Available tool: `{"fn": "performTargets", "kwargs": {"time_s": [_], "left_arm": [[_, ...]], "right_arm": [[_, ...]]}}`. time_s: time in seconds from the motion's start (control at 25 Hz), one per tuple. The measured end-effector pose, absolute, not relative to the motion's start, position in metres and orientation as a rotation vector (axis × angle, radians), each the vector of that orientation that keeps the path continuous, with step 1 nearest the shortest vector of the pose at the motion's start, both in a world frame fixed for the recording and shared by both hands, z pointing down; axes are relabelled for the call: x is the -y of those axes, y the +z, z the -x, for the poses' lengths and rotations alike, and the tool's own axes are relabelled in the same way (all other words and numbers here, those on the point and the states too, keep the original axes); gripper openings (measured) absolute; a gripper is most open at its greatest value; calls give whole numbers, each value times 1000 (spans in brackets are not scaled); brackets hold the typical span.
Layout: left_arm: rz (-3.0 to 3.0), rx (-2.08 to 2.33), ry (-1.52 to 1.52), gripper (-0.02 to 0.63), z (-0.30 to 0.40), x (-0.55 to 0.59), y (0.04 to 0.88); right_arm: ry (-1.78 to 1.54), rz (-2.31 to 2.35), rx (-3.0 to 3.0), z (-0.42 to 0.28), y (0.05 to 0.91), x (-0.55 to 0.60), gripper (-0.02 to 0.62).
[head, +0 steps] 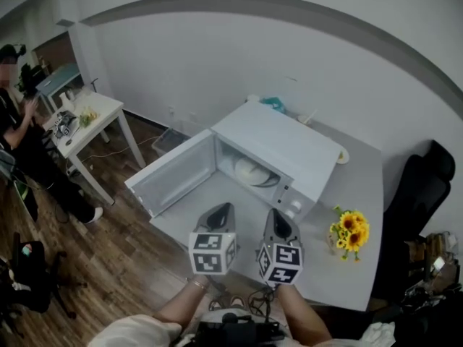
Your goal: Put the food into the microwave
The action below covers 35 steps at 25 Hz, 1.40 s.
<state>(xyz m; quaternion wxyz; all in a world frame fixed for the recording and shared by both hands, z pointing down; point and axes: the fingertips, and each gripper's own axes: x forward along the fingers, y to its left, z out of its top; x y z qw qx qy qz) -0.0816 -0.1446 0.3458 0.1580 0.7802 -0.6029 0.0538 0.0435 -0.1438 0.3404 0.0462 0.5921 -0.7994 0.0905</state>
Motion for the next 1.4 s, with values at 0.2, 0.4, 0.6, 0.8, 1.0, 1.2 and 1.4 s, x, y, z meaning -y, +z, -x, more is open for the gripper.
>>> {"fn": "performTargets", "kwargs": {"time_s": [0.2, 0.4, 0.6, 0.8, 1.0, 1.2, 1.4], "left_arm": [[-2233, 1766, 115, 10, 78, 136, 331], [-2201, 1779, 126, 9, 80, 132, 336], [-2207, 1773, 137, 10, 76, 132, 336], [-2216, 1768, 142, 9, 77, 132, 335], [-2218, 1763, 151, 10, 79, 131, 336], [-2233, 1750, 153, 9, 76, 132, 334], [-2238, 1748, 162, 9, 74, 133, 337]], "right_arm": [[261, -1754, 2490, -40, 330, 138, 14], [249, -1714, 2520, -30, 328, 133, 14], [265, -1710, 2531, -27, 327, 133, 14], [229, -1700, 2523, -23, 324, 134, 12], [234, -1719, 2508, -23, 326, 135, 12], [228, -1732, 2493, -24, 327, 136, 12], [220, -1746, 2475, -28, 328, 137, 12]]}}
